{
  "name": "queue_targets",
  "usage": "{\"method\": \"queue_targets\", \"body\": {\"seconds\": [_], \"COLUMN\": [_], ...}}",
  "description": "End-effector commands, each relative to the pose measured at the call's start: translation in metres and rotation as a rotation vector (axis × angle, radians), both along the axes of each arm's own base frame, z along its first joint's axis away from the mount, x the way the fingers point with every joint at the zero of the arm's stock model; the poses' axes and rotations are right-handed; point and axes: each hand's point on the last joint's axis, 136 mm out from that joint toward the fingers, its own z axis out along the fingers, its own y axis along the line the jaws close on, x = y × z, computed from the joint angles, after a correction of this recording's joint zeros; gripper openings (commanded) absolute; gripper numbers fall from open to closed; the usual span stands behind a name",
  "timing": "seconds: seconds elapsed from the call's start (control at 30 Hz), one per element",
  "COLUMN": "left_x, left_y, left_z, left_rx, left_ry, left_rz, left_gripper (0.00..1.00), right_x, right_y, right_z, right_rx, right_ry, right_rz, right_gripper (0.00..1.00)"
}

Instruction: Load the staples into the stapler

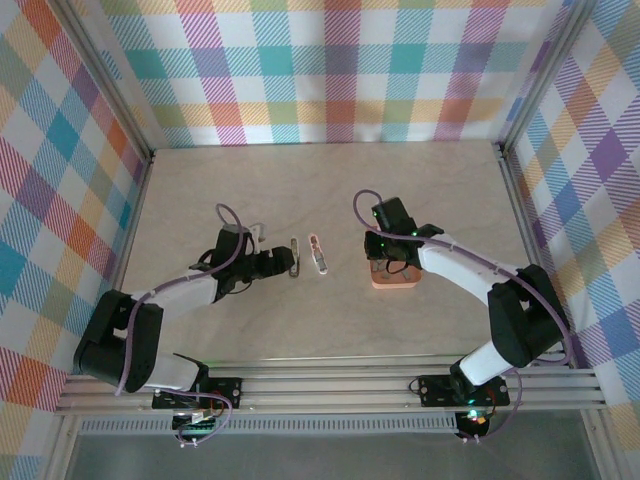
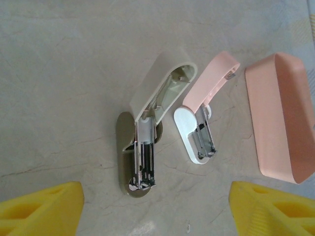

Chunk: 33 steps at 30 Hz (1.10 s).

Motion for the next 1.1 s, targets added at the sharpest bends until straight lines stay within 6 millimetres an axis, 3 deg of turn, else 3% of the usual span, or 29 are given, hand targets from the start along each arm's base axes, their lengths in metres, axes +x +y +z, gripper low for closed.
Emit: {"method": "queue_targets", "body": {"seconds": [0.0, 0.4, 1.07], "left_x": [0.002, 0.006, -0.002], "left_y": [-0.008, -0.023, -0.035], "left_z": [0.000, -0.016, -0.030], "left_rx": [-0.018, -0.045, -0.074], "left_ry": [0.028, 0.087, 0.122], "left_rz": [-0.008, -0.050, -0.092], "left_gripper": [0.73, 0.63, 0.59], "right_x": [0.004, 0.002, 0.002], "right_y": [0.010, 0.015, 0.021], "right_z": [0.012, 0.014, 0.013], "right_rx": [0.047, 0.052, 0.051], "right_ry": [-0.038, -0.045, -0.035], "right_rz": [0.003, 0.016, 0.034], "right_gripper": [0.18, 0.18, 0.18]}}
